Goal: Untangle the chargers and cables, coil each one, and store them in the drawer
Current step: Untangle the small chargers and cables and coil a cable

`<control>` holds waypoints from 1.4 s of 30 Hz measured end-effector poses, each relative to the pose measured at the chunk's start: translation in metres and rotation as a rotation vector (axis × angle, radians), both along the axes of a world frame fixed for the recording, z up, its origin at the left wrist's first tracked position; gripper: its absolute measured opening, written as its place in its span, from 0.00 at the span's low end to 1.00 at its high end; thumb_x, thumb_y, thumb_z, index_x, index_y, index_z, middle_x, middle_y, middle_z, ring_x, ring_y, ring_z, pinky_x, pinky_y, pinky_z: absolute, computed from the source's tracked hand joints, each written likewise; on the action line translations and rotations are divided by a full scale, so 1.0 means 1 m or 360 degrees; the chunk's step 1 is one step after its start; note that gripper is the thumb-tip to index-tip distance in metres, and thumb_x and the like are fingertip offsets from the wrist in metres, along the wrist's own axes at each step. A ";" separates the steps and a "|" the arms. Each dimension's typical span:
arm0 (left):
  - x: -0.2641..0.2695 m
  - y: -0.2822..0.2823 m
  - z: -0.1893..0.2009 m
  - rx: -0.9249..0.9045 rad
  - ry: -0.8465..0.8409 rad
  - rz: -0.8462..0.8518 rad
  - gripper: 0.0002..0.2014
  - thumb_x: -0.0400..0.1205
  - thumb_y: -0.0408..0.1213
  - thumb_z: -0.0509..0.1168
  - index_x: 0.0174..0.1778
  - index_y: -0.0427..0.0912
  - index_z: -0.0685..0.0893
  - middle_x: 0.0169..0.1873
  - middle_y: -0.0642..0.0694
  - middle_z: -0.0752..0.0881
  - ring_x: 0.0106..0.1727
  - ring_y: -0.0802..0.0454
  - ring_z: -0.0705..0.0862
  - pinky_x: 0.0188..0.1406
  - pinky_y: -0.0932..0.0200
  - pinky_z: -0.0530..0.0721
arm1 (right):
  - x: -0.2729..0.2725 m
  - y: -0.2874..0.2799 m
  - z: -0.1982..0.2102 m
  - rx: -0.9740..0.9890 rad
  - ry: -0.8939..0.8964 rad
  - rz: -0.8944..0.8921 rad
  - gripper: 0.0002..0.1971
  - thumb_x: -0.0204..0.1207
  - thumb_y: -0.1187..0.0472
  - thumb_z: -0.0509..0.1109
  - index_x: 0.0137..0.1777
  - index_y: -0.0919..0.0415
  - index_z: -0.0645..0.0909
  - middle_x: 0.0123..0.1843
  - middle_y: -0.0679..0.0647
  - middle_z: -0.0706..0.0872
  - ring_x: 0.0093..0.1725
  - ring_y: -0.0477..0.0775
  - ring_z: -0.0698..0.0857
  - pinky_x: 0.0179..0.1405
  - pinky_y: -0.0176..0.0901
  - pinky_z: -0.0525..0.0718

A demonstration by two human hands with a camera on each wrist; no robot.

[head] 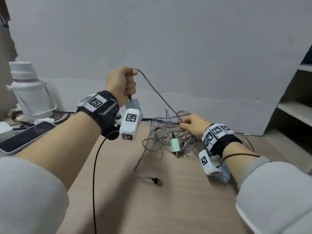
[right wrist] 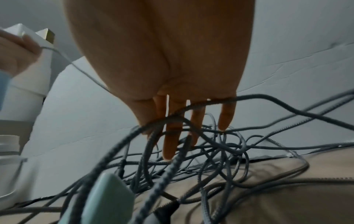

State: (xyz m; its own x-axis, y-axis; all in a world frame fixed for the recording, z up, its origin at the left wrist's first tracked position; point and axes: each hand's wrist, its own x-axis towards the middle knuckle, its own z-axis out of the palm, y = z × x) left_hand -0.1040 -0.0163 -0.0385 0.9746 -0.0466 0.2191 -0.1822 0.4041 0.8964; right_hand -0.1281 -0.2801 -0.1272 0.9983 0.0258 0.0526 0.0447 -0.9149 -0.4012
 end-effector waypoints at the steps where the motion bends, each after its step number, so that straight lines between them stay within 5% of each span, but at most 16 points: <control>1: 0.007 0.005 -0.008 0.0006 0.0065 0.0058 0.16 0.87 0.34 0.54 0.33 0.41 0.77 0.18 0.54 0.60 0.17 0.58 0.54 0.12 0.66 0.54 | 0.003 -0.005 0.001 0.0017 -0.0030 -0.0059 0.14 0.85 0.57 0.67 0.40 0.63 0.84 0.39 0.59 0.87 0.37 0.55 0.83 0.37 0.42 0.79; 4: 0.027 0.013 -0.036 0.0235 0.0245 0.0172 0.15 0.87 0.33 0.55 0.35 0.40 0.79 0.16 0.55 0.60 0.15 0.59 0.55 0.11 0.67 0.54 | 0.000 -0.017 0.018 -0.0055 -0.0286 -0.0403 0.15 0.87 0.55 0.57 0.42 0.57 0.79 0.48 0.63 0.88 0.52 0.67 0.86 0.59 0.57 0.83; 6: 0.035 0.012 -0.055 0.0536 0.0310 0.0131 0.14 0.87 0.33 0.57 0.37 0.38 0.81 0.15 0.56 0.60 0.14 0.59 0.56 0.11 0.68 0.53 | -0.007 -0.028 0.034 -0.0108 -0.0471 -0.0601 0.18 0.88 0.54 0.52 0.50 0.62 0.81 0.50 0.63 0.85 0.56 0.68 0.83 0.63 0.59 0.79; 9: 0.039 0.002 -0.073 0.0920 0.0282 0.0047 0.11 0.87 0.31 0.62 0.40 0.35 0.84 0.16 0.54 0.64 0.15 0.57 0.58 0.14 0.68 0.55 | -0.017 -0.045 0.052 -0.0185 -0.0628 -0.0766 0.20 0.87 0.52 0.51 0.53 0.65 0.81 0.53 0.67 0.87 0.52 0.68 0.81 0.60 0.58 0.77; 13: 0.040 -0.014 -0.079 0.1333 0.0232 0.0002 0.15 0.89 0.39 0.64 0.43 0.33 0.89 0.22 0.49 0.67 0.19 0.53 0.62 0.16 0.65 0.61 | -0.027 -0.053 0.057 -0.0205 -0.0735 -0.0779 0.16 0.86 0.53 0.54 0.41 0.59 0.75 0.49 0.65 0.86 0.53 0.69 0.82 0.58 0.58 0.78; 20: 0.046 -0.010 -0.090 0.1955 0.0290 0.0174 0.14 0.88 0.34 0.62 0.46 0.30 0.89 0.24 0.43 0.75 0.24 0.46 0.71 0.24 0.59 0.67 | -0.043 -0.041 0.056 0.0034 -0.0838 -0.0324 0.15 0.86 0.50 0.66 0.45 0.61 0.83 0.43 0.56 0.85 0.48 0.60 0.81 0.48 0.46 0.74; 23: 0.041 -0.004 -0.080 0.2265 0.0272 0.0099 0.10 0.86 0.33 0.64 0.54 0.29 0.85 0.41 0.37 0.87 0.37 0.41 0.82 0.33 0.55 0.78 | -0.042 -0.028 0.060 0.0062 -0.0940 -0.0156 0.14 0.85 0.50 0.69 0.46 0.61 0.85 0.44 0.54 0.82 0.50 0.57 0.79 0.52 0.46 0.74; 25: 0.037 -0.012 -0.066 0.2404 0.0034 0.0089 0.21 0.83 0.33 0.68 0.73 0.33 0.78 0.69 0.35 0.82 0.66 0.38 0.81 0.61 0.50 0.80 | -0.042 -0.015 0.061 0.0130 -0.0897 -0.0063 0.14 0.84 0.50 0.70 0.45 0.61 0.85 0.39 0.52 0.85 0.42 0.55 0.81 0.44 0.43 0.73; 26: 0.031 -0.022 -0.055 0.2325 -0.0154 0.0013 0.29 0.82 0.32 0.69 0.81 0.38 0.72 0.77 0.39 0.76 0.75 0.40 0.76 0.71 0.49 0.75 | -0.041 -0.008 0.061 0.0171 -0.0856 -0.0020 0.14 0.84 0.50 0.70 0.44 0.60 0.85 0.36 0.51 0.86 0.38 0.53 0.82 0.39 0.42 0.73; 28: 0.011 -0.046 -0.034 0.2067 -0.0525 -0.0264 0.36 0.81 0.31 0.70 0.86 0.48 0.65 0.77 0.48 0.76 0.78 0.48 0.73 0.75 0.51 0.71 | -0.038 0.005 0.058 0.0226 -0.0804 0.0052 0.14 0.84 0.49 0.70 0.43 0.59 0.85 0.33 0.50 0.86 0.34 0.49 0.82 0.34 0.37 0.75; 31: -0.011 -0.080 -0.022 0.2022 -0.0826 -0.0502 0.25 0.80 0.31 0.68 0.73 0.50 0.76 0.53 0.53 0.88 0.55 0.52 0.86 0.54 0.55 0.83 | -0.030 0.017 0.052 0.0368 -0.0853 0.0073 0.13 0.83 0.50 0.71 0.44 0.60 0.87 0.35 0.53 0.87 0.35 0.52 0.81 0.35 0.35 0.76; 34: -0.012 -0.083 -0.027 0.1998 -0.0869 -0.0283 0.09 0.80 0.37 0.68 0.56 0.47 0.84 0.30 0.54 0.78 0.32 0.52 0.76 0.32 0.56 0.71 | -0.022 0.017 0.039 0.0731 -0.0803 0.0048 0.13 0.82 0.49 0.72 0.45 0.60 0.87 0.35 0.56 0.86 0.35 0.58 0.83 0.38 0.47 0.84; 36: -0.007 -0.076 -0.033 0.1795 -0.0810 -0.0246 0.06 0.82 0.42 0.69 0.50 0.46 0.89 0.29 0.54 0.78 0.30 0.55 0.73 0.32 0.58 0.69 | -0.020 0.013 0.027 0.0955 -0.0629 0.0104 0.14 0.83 0.49 0.71 0.44 0.60 0.86 0.31 0.54 0.84 0.33 0.56 0.82 0.40 0.48 0.84; 39: 0.001 -0.058 -0.039 0.1453 -0.0745 -0.0210 0.12 0.85 0.47 0.69 0.42 0.45 0.90 0.25 0.60 0.81 0.29 0.62 0.74 0.32 0.65 0.71 | -0.015 0.012 0.007 0.0944 -0.0297 0.0250 0.12 0.82 0.50 0.71 0.45 0.57 0.87 0.39 0.53 0.92 0.44 0.56 0.90 0.57 0.53 0.86; 42: 0.013 -0.040 -0.041 0.1018 -0.0710 0.0075 0.13 0.85 0.49 0.69 0.37 0.47 0.88 0.19 0.61 0.77 0.25 0.58 0.71 0.30 0.60 0.71 | -0.006 0.020 -0.016 0.0712 -0.0015 0.0297 0.04 0.79 0.58 0.73 0.47 0.57 0.89 0.42 0.51 0.93 0.44 0.48 0.89 0.52 0.45 0.86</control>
